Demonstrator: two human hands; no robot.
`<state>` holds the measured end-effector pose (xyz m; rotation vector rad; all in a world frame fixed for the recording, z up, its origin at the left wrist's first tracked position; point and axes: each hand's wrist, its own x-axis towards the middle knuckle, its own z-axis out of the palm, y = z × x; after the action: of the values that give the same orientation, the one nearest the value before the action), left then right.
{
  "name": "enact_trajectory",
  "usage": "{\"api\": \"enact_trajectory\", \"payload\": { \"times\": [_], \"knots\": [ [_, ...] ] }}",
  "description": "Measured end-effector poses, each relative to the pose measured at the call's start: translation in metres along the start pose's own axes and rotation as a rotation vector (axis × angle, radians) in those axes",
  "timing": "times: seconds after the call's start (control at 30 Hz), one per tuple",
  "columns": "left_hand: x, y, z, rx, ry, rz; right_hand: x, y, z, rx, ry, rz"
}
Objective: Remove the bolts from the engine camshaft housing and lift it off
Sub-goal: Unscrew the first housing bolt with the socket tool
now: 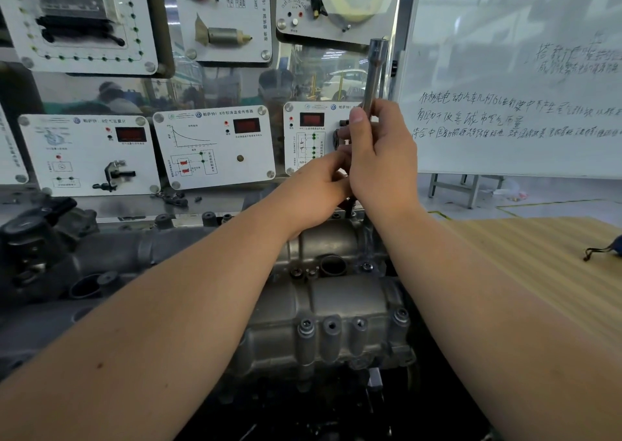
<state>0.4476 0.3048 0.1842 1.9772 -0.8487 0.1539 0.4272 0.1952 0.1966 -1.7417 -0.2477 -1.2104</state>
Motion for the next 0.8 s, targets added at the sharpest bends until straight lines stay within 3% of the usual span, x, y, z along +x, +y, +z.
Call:
{"api": "enact_trajectory", "payload": {
  "times": [0.8],
  "knots": [
    [-0.0003,0.0001,-0.0008,-0.002,0.000,-0.037,-0.0006,-0.0035,-0.0001,-0.021,-0.028,0.033]
  ]
}}
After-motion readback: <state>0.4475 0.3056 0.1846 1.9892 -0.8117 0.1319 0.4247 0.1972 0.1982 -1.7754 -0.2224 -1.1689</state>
